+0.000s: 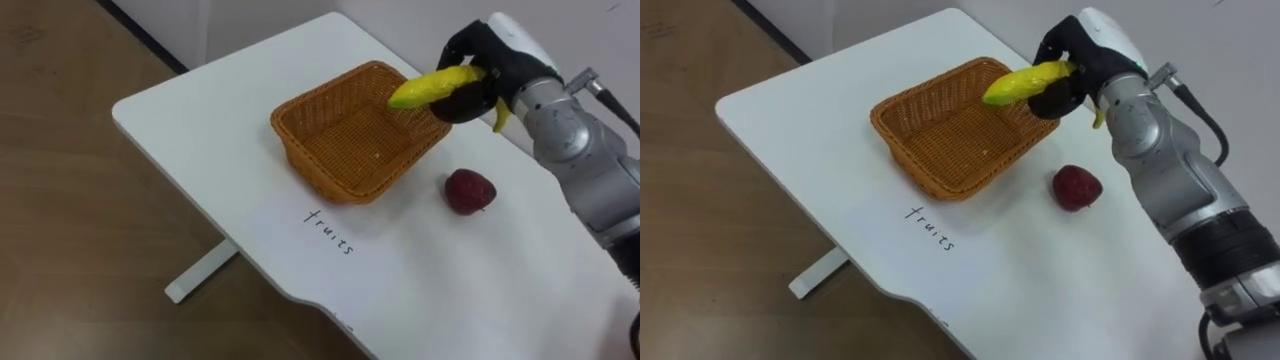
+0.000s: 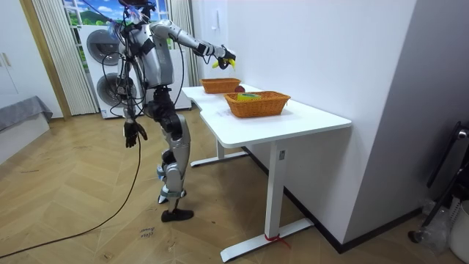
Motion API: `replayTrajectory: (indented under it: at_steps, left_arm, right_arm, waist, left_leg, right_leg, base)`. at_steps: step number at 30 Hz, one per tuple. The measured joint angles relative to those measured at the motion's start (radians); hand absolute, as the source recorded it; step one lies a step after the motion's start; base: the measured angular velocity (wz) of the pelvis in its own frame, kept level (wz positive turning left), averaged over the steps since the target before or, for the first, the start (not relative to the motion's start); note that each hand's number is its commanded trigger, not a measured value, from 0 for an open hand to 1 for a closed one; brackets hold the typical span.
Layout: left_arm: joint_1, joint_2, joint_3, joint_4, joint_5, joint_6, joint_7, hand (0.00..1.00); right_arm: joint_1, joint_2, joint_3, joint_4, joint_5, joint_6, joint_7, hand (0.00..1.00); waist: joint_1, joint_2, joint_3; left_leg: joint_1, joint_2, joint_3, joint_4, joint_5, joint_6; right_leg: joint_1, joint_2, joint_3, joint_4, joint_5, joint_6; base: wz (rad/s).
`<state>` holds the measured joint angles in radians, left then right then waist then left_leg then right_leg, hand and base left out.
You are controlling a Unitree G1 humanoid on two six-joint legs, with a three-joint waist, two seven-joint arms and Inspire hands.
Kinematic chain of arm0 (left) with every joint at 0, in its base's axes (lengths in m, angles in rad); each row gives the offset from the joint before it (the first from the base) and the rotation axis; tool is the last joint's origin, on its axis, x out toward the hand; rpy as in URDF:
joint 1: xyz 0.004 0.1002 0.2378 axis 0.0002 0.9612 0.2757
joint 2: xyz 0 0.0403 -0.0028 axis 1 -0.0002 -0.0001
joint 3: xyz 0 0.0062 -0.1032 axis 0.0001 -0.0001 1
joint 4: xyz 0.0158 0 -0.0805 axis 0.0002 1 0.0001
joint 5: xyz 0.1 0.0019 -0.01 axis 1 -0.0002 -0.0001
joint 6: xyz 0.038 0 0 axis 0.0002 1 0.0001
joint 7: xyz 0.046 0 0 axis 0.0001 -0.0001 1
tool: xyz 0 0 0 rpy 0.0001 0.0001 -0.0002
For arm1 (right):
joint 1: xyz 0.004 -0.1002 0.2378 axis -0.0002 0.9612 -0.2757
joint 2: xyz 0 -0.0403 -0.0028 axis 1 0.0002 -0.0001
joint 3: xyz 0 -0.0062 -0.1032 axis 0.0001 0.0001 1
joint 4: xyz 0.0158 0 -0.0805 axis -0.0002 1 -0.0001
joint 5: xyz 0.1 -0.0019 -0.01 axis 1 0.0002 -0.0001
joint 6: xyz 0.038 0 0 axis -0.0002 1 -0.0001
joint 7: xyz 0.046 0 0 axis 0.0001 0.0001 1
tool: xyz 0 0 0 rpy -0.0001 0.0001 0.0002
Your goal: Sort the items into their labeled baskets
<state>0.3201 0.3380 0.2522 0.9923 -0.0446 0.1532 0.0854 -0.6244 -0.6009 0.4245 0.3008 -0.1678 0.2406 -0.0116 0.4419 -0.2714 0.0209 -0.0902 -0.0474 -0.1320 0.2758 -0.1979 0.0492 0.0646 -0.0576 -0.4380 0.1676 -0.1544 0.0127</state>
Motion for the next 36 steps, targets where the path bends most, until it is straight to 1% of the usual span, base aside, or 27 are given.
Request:
replayTrajectory:
  at_steps: [2, 7, 10, 13, 15, 16, 18, 19, 20, 21, 22, 23, 24, 28, 30, 32, 36]
  left_arm:
    - [0.0, 0.0, 0.001, 0.0, 0.011, 0.0, 0.0, 0.0]
    - [-0.001, -0.003, 0.0, -0.009, 0.011, 0.0, 0.0, 0.0]
    - [-0.001, -0.004, 0.0, -0.016, 0.008, 0.0, 0.0, 0.0]
    - [-0.002, -0.005, -0.001, -0.024, 0.008, 0.001, 0.0, 0.0]
    - [-0.002, -0.006, -0.002, -0.02, 0.008, 0.001, 0.0, 0.0]
    - [-0.002, -0.006, -0.002, -0.019, 0.008, 0.001, 0.0, 0.0]
    - [-0.002, -0.006, -0.002, -0.019, 0.01, 0.0, -0.001, 0.0]
    - [-0.002, -0.006, -0.001, -0.019, 0.01, 0.001, -0.001, 0.0]
    - [-0.002, -0.005, -0.001, -0.019, 0.01, 0.003, -0.001, 0.0]
    - [-0.002, -0.005, -0.001, -0.019, 0.01, 0.005, -0.001, 0.0]
    - [-0.002, -0.005, -0.001, -0.02, 0.01, 0.01, -0.001, 0.0]
    - [-0.002, -0.004, -0.001, -0.021, 0.01, 0.013, -0.001, 0.0]
    - [-0.002, -0.002, -0.001, -0.025, 0.01, 0.015, -0.001, 0.0]
    - [-0.004, -0.002, -0.002, -0.04, 0.009, 0.016, 0.0, 0.0]
    - [-0.007, -0.004, -0.002, -0.052, 0.009, 0.016, 0.003, 0.0]
    - [-0.012, -0.003, -0.003, -0.053, 0.009, 0.016, 0.01, 0.0]
    - [-0.013, 0.0, -0.004, -0.061, 0.002, 0.016, 0.021, 0.0]
  right_arm:
    - [0.0, 0.0, 0.004, 0.0, -0.001, 0.0, -0.001, 1.0]
    - [-0.006, 0.0, 0.047, 0.0, -0.018, -0.001, -0.002, 1.0]
    - [-0.022, 0.0, 0.072, 0.0, -0.023, 0.0, -0.002, 1.0]
    - [-0.033, 0.0, 0.078, 0.0, -0.035, 0.001, -0.005, 1.0]
    - [-0.043, 0.0, 0.104, 0.002, -0.035, 0.001, -0.012, 1.0]
    - [-0.043, 0.001, 0.108, 0.002, -0.034, 0.001, -0.012, 1.0]
    - [-0.043, 0.001, 0.125, 0.003, -0.036, 0.001, -0.015, 1.0]
    - [-0.046, 0.001, 0.139, 0.008, -0.036, 0.001, -0.019, 1.0]
    - [-0.052, 0.003, 0.152, 0.016, -0.036, 0.001, -0.02, 0.87]
    - [-0.055, 0.004, 0.155, 0.022, -0.036, 0.001, -0.02, 0.66]
    - [-0.064, 0.007, 0.163, 0.039, -0.036, 0.002, -0.023, 0.56]
    - [-0.069, 0.008, 0.177, 0.055, -0.036, 0.003, -0.031, 0.11]
    - [-0.072, 0.011, 0.186, 0.074, -0.036, 0.003, -0.038, 0.0]
    - [-0.074, 0.021, 0.187, 0.099, -0.044, 0.012, -0.044, 0.0]
    - [-0.096, 0.021, 0.207, 0.129, -0.075, 0.014, -0.045, 0.0]
    - [-0.108, 0.021, 0.223, 0.144, -0.079, 0.016, -0.053, 0.0]
    - [-0.11, 0.021, 0.223, 0.154, -0.079, 0.022, -0.064, 0.0]
  waist:
    - [0.002, 0.0, -0.0003]
    - [0.009, -0.001, -0.0006]
    - [0.008, -0.001, -0.0005]
    - [0.009, -0.001, -0.0006]
    - [0.01, -0.001, -0.0004]
    - [0.012, -0.002, -0.0003]
    - [0.028, -0.003, -0.0007]
    - [0.033, -0.005, -0.001]
    - [0.036, -0.007, -0.0015]
    - [0.036, -0.008, -0.0009]
    - [0.037, -0.01, -0.0006]
    - [0.045, -0.013, -0.0005]
    - [0.057, -0.017, 0.0005]
    - [0.076, -0.032, 0.0079]
    - [0.084, -0.037, 0.0083]
    - [0.085, -0.037, 0.0091]
    - [0.087, -0.036, 0.0098]
  left_leg:
    - [0.0, 0.0, -0.006, 0.0, 0.0, 0.0]
    - [-0.003, -0.001, -0.013, 0.0, 0.0, 0.0]
    - [-0.006, -0.001, -0.016, 0.0, 0.0, 0.0]
    - [-0.007, -0.001, -0.018, 0.0, 0.0, 0.0]
    - [-0.007, -0.001, -0.017, 0.0, 0.0, 0.0]
    - [-0.007, -0.001, -0.016, -0.001, 0.0, 0.0]
    - [-0.01, -0.001, -0.016, -0.001, 0.0, 0.0]
    - [-0.014, -0.001, -0.018, 0.0, 0.0, -0.001]
    - [-0.02, -0.002, -0.021, 0.003, 0.001, -0.001]
    - [-0.023, -0.002, -0.024, 0.006, 0.001, -0.001]
    - [-0.029, -0.003, -0.032, 0.01, 0.001, -0.001]
    - [-0.029, -0.003, -0.034, 0.009, 0.001, -0.002]
    - [-0.029, -0.002, -0.034, 0.009, 0.001, -0.002]
    - [-0.042, -0.002, -0.044, 0.017, -0.001, -0.005]
    - [-0.062, -0.002, -0.048, 0.027, -0.002, -0.006]
    - [-0.07, -0.003, -0.052, 0.034, -0.002, -0.007]
    - [-0.081, -0.004, -0.057, 0.045, -0.004, -0.008]
  right_leg:
    - [0.001, 0.001, 0.0, 0.0, 0.0, 0.0]
    - [0.001, 0.002, -0.002, 0.0, 0.0, 0.0]
    - [-0.001, 0.002, -0.003, 0.0, 0.0, 0.0]
    - [-0.001, 0.003, -0.006, 0.0, 0.0, 0.0]
    - [-0.002, 0.003, -0.006, 0.001, 0.0, 0.0]
    - [-0.002, 0.003, -0.006, 0.001, 0.0, 0.0]
    - [-0.006, 0.003, -0.013, 0.001, 0.0, 0.0]
    - [-0.009, 0.002, -0.028, 0.001, 0.0, 0.0]
    - [-0.012, 0.002, -0.036, 0.001, 0.0, 0.0]
    - [-0.013, 0.002, -0.036, 0.001, 0.0, 0.0]
    - [-0.013, 0.003, -0.038, 0.001, 0.0, 0.0]
    - [-0.013, 0.003, -0.037, 0.001, 0.0, 0.0]
    - [-0.013, 0.003, -0.037, 0.0, 0.0, 0.0]
    - [-0.018, 0.006, -0.044, -0.001, 0.0, 0.0]
    - [-0.03, 0.006, -0.06, 0.0, 0.0, 0.0]
    - [-0.033, 0.007, -0.06, -0.001, 0.0, 0.0]
    - [-0.037, 0.008, -0.062, 0.0, 0.0, 0.0]
  base:
    - [0.06]
    - [0.05]
    - [0.02]
    - [0.0]
    - [0.0]
    - [-0.06]
    - [-0.03]
    - [0.07]
    - [0.11]
    - [0.17]
    - [0.16]
    - [0.12]
    - [0.05]
    - [0.07]
    - [0.07]
    - [0.08]
    - [0.05]
